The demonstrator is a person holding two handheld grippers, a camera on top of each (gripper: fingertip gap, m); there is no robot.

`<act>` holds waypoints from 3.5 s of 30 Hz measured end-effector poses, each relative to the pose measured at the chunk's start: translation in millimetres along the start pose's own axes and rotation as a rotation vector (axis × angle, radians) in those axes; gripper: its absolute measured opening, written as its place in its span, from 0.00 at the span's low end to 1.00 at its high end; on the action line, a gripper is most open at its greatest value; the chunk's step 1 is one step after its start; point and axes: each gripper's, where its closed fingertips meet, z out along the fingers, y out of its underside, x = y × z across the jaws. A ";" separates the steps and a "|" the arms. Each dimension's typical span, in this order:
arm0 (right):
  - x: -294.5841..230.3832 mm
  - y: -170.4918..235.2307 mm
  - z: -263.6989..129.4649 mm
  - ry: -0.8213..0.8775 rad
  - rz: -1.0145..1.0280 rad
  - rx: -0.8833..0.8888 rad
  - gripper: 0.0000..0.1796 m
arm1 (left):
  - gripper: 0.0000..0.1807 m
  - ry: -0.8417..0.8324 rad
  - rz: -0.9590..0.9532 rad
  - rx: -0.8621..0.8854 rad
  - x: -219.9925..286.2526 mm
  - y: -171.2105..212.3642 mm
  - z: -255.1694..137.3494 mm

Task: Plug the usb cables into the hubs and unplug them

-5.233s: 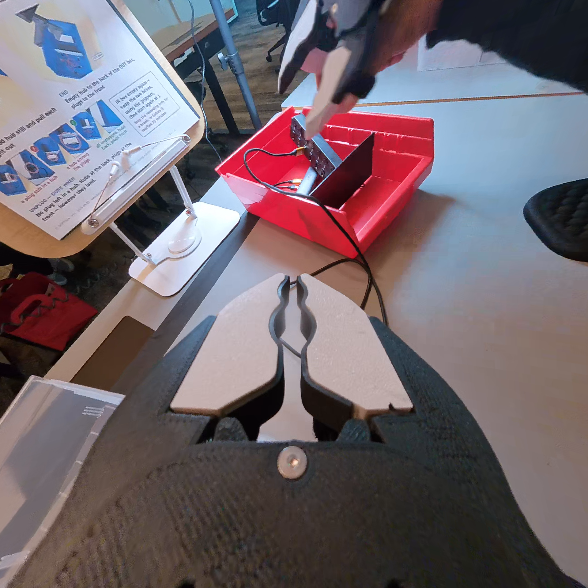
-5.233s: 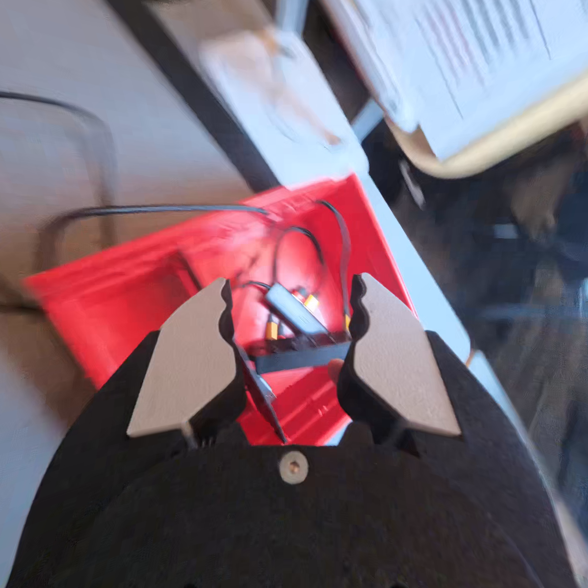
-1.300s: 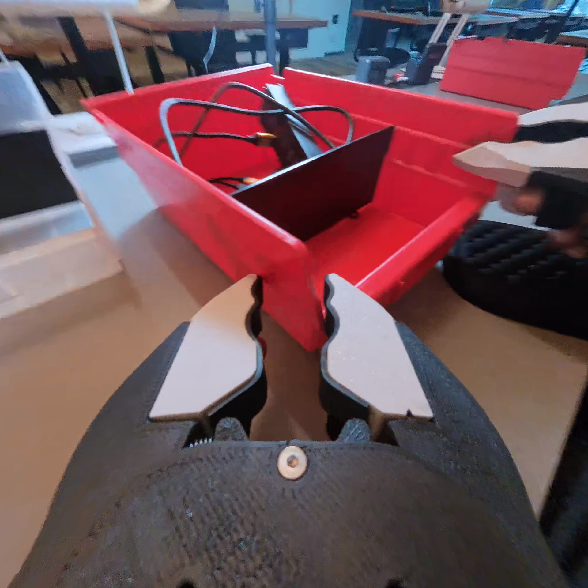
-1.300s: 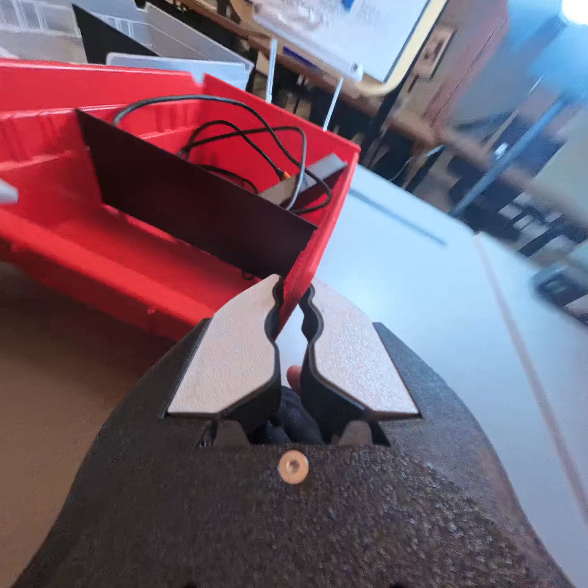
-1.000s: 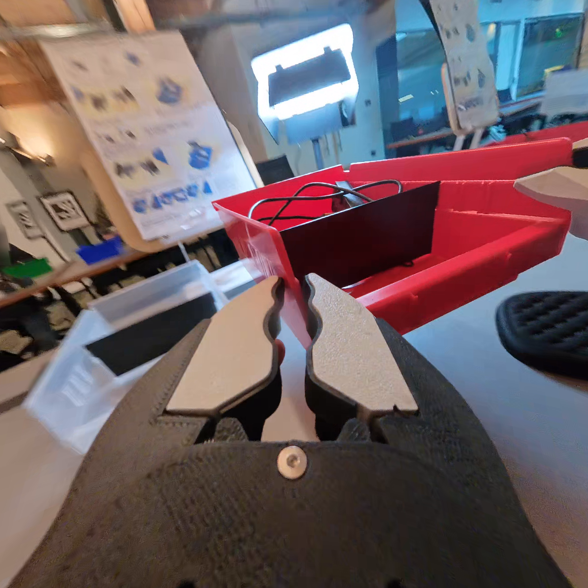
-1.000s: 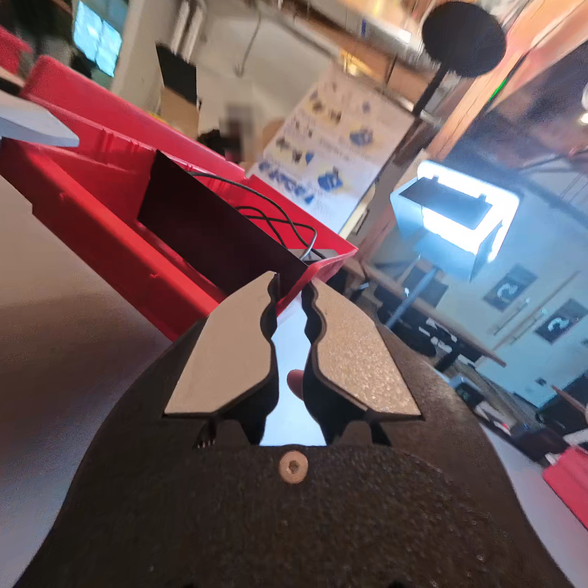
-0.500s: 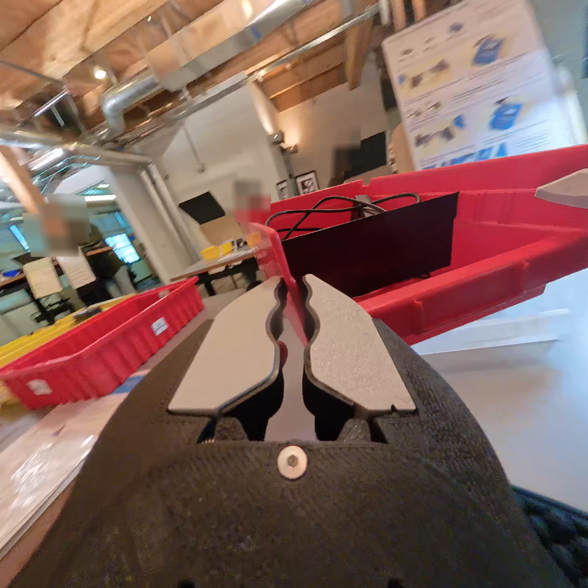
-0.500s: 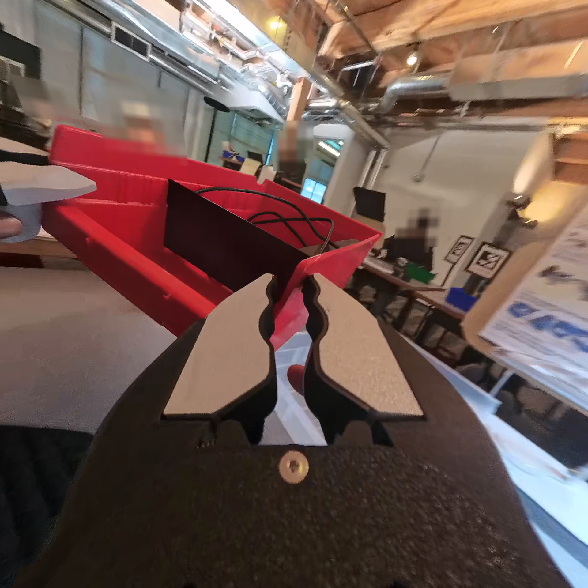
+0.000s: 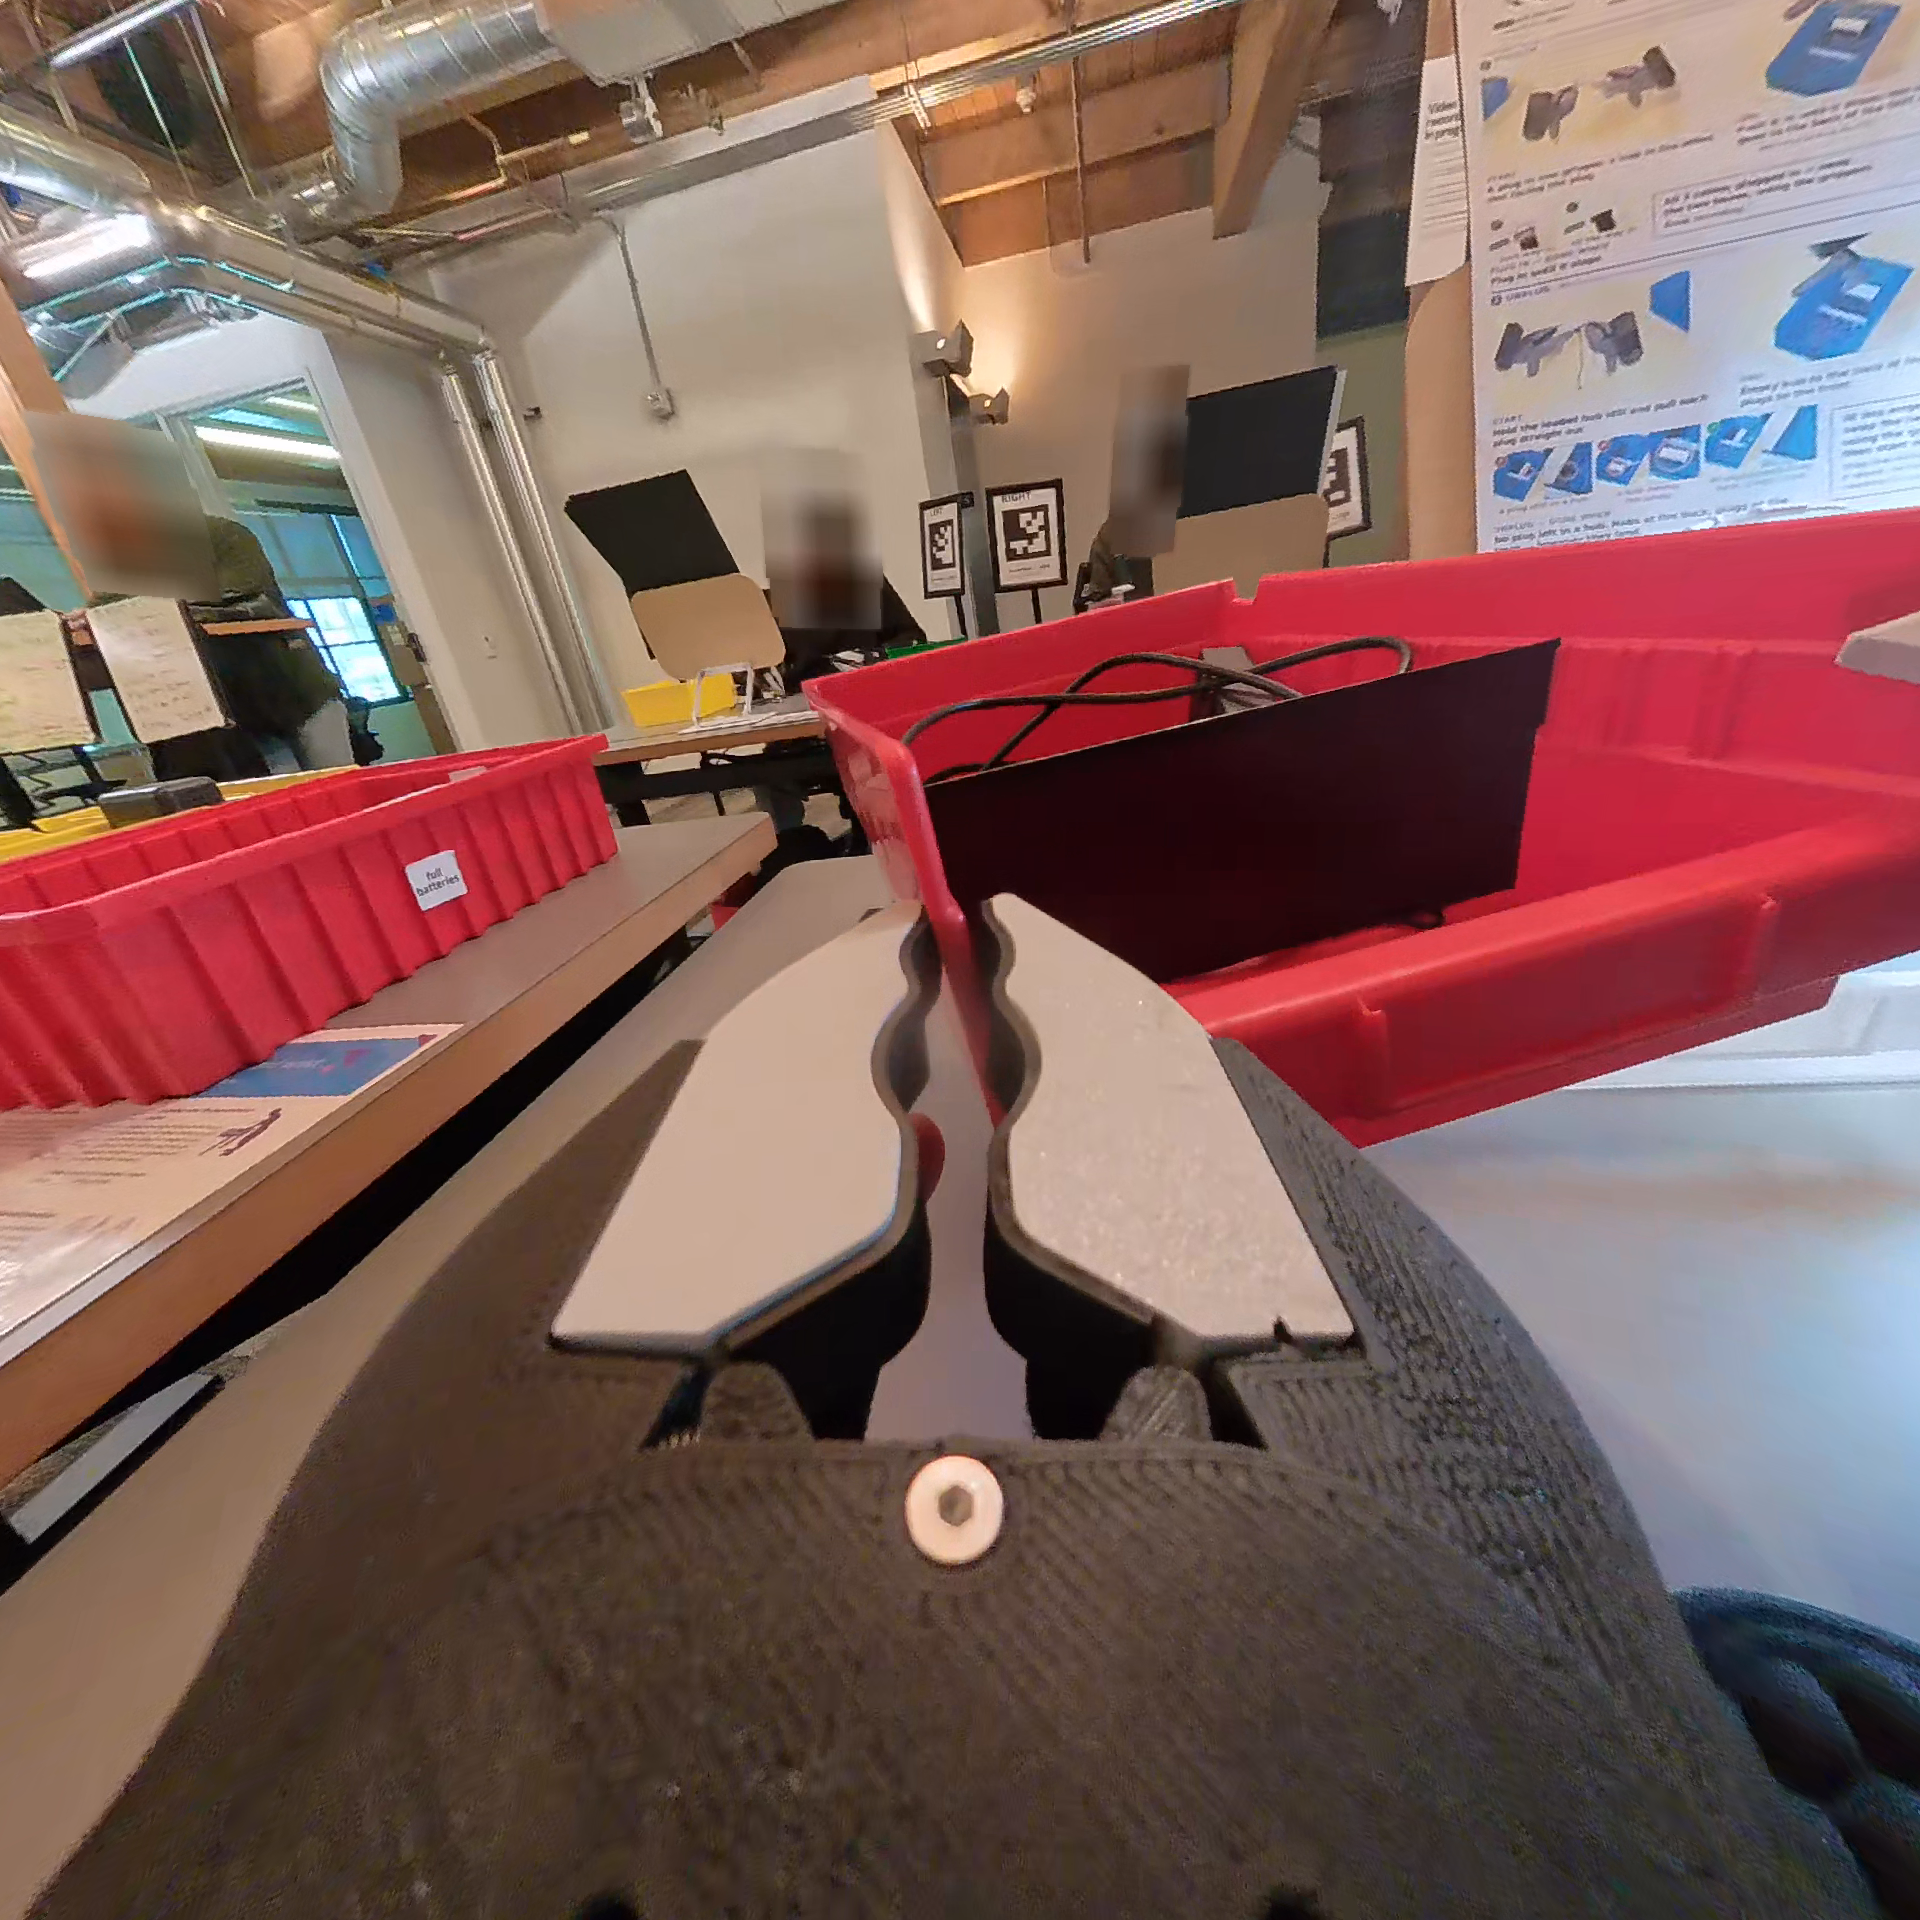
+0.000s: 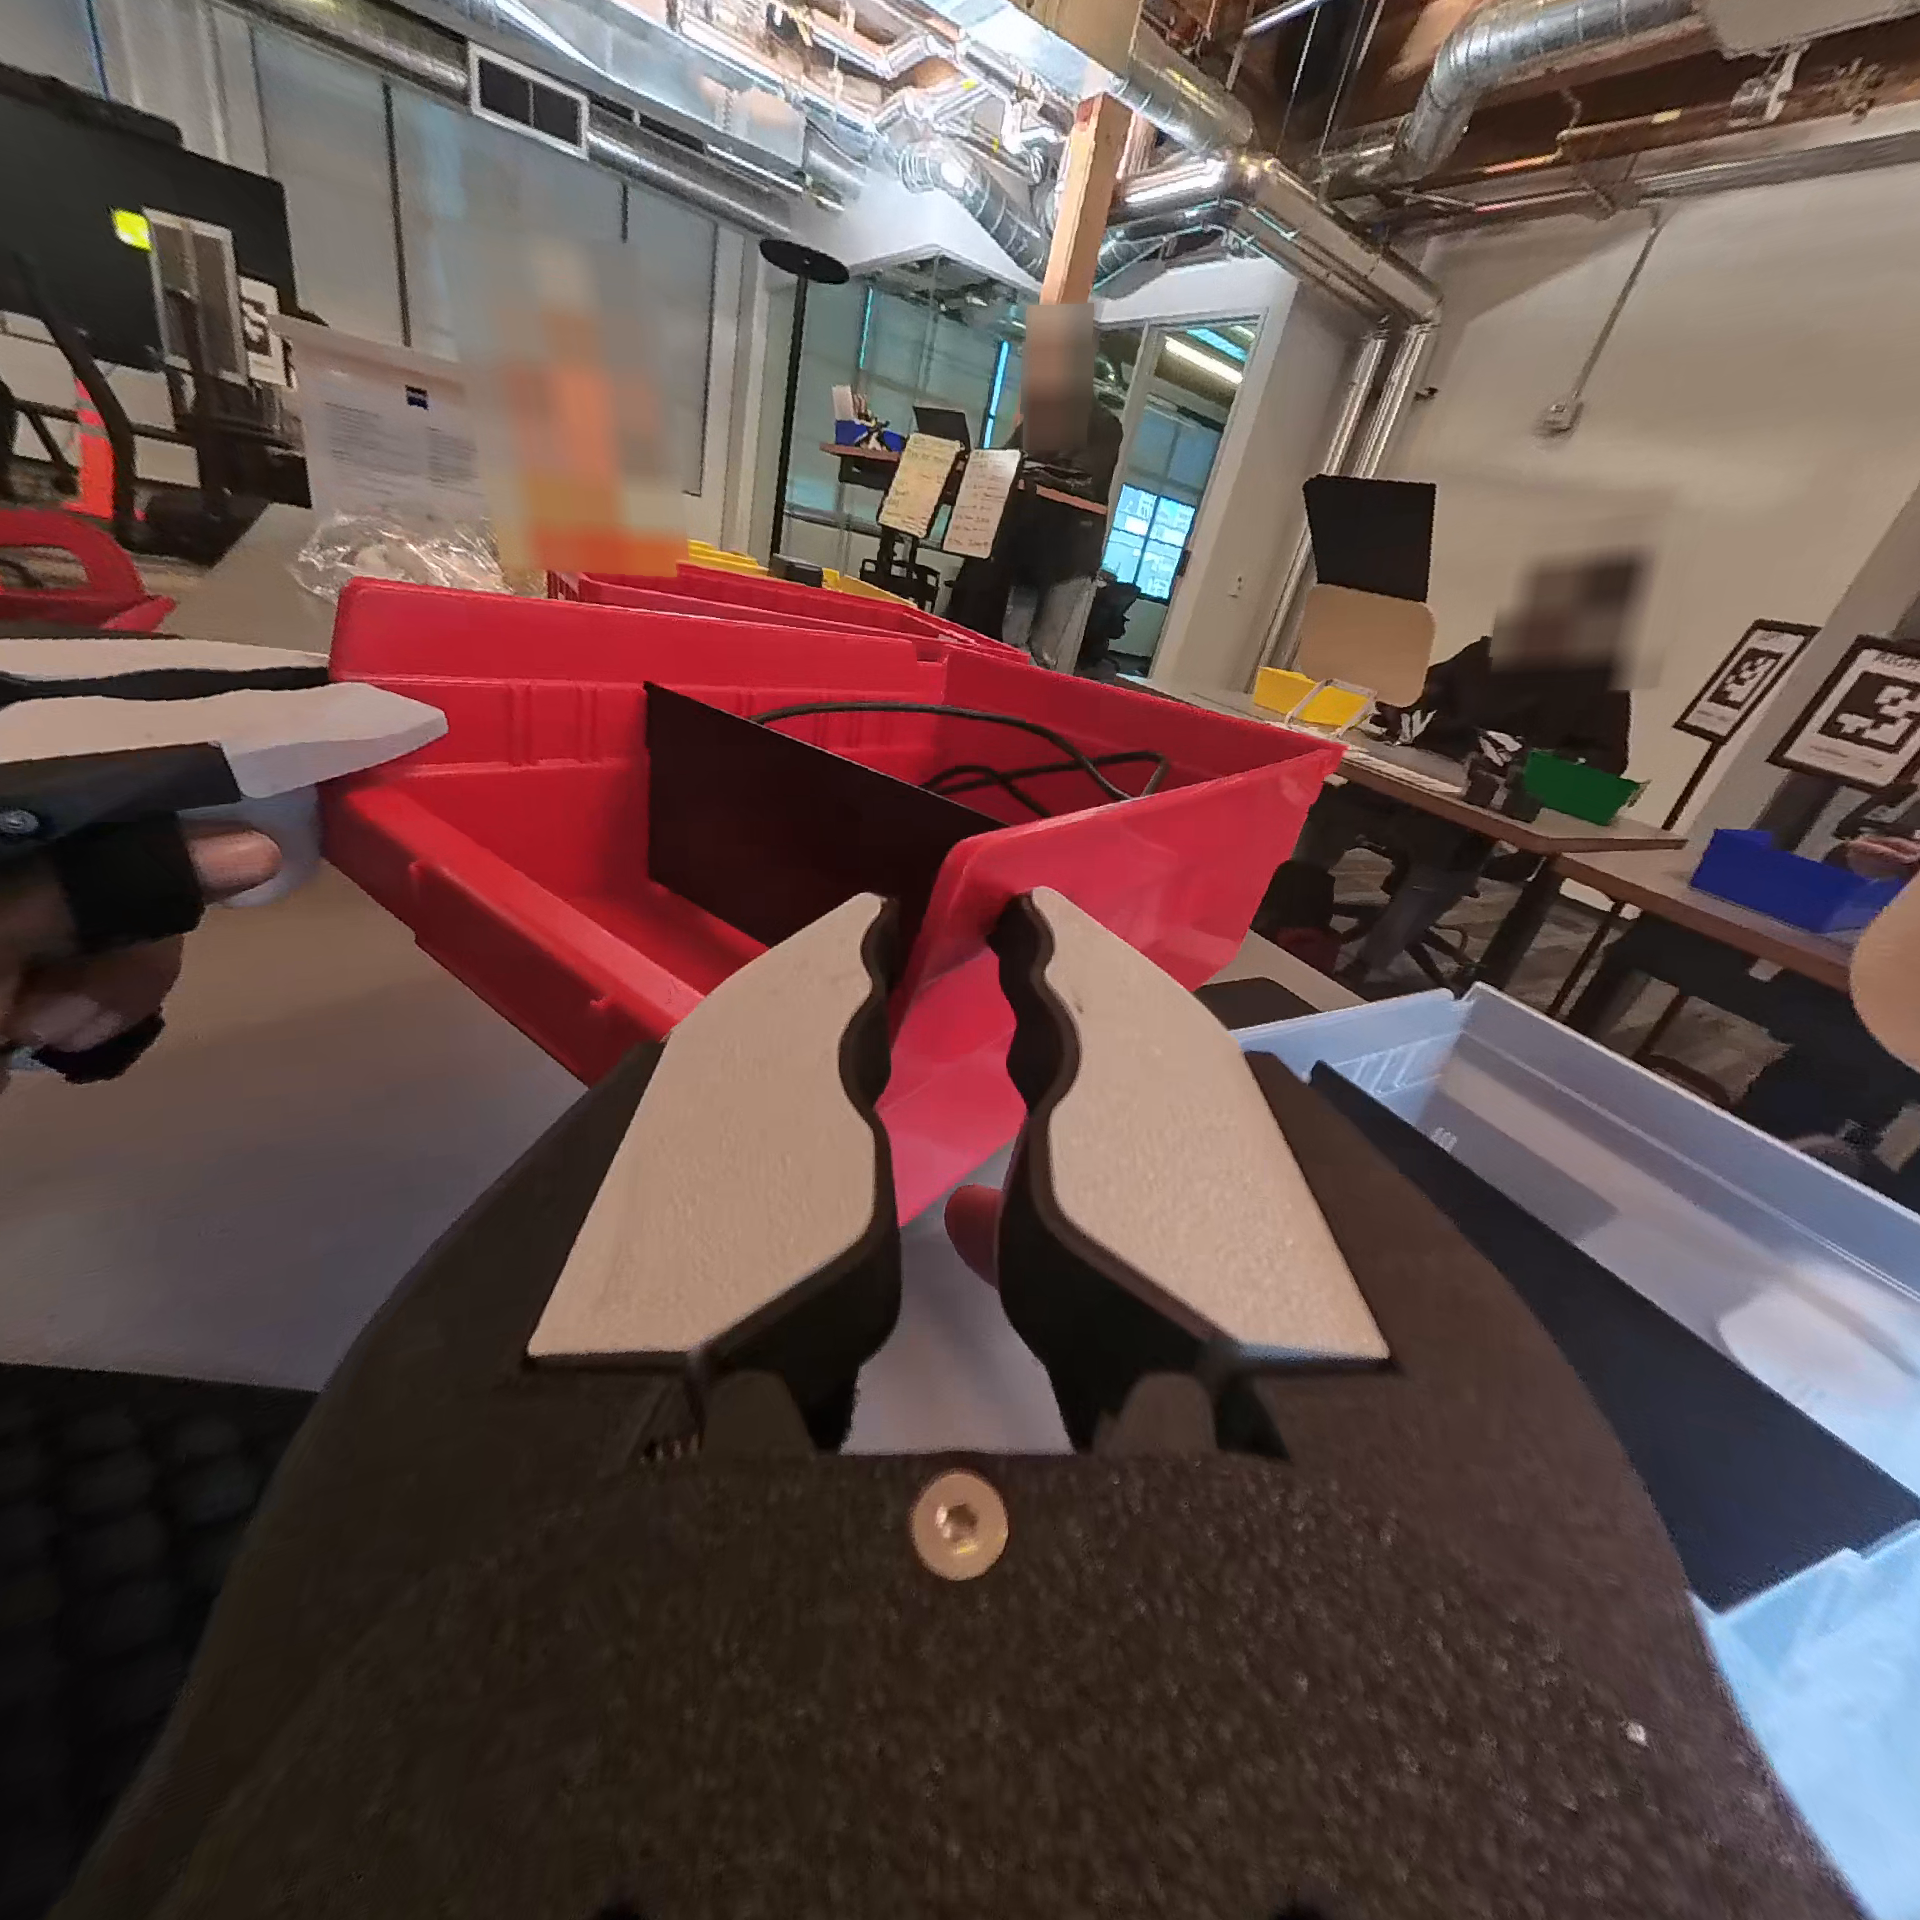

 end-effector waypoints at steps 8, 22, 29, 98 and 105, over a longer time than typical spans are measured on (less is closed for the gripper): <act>2.7 14.5 6.3 -0.038 0.185 -0.096 0.09 | 0.03 -0.050 0.116 0.009 0.1 -20.6 -8.8; -12.0 56.9 -61.7 0.129 -0.003 -0.247 0.11 | 0.03 0.278 -0.057 -0.169 46.9 48.4 22.1; -25.8 82.8 -113.5 0.094 -0.083 -0.373 0.05 | 0.17 0.540 -0.041 -0.400 102.7 90.2 24.2; 264.9 163.2 -316.0 0.356 -0.295 -1.074 0.32 | 0.20 0.807 0.807 -0.663 159.2 162.7 158.6; 292.1 190.8 -349.1 0.382 -0.308 -1.279 0.33 | 0.23 0.763 0.802 -0.669 153.9 162.0 158.5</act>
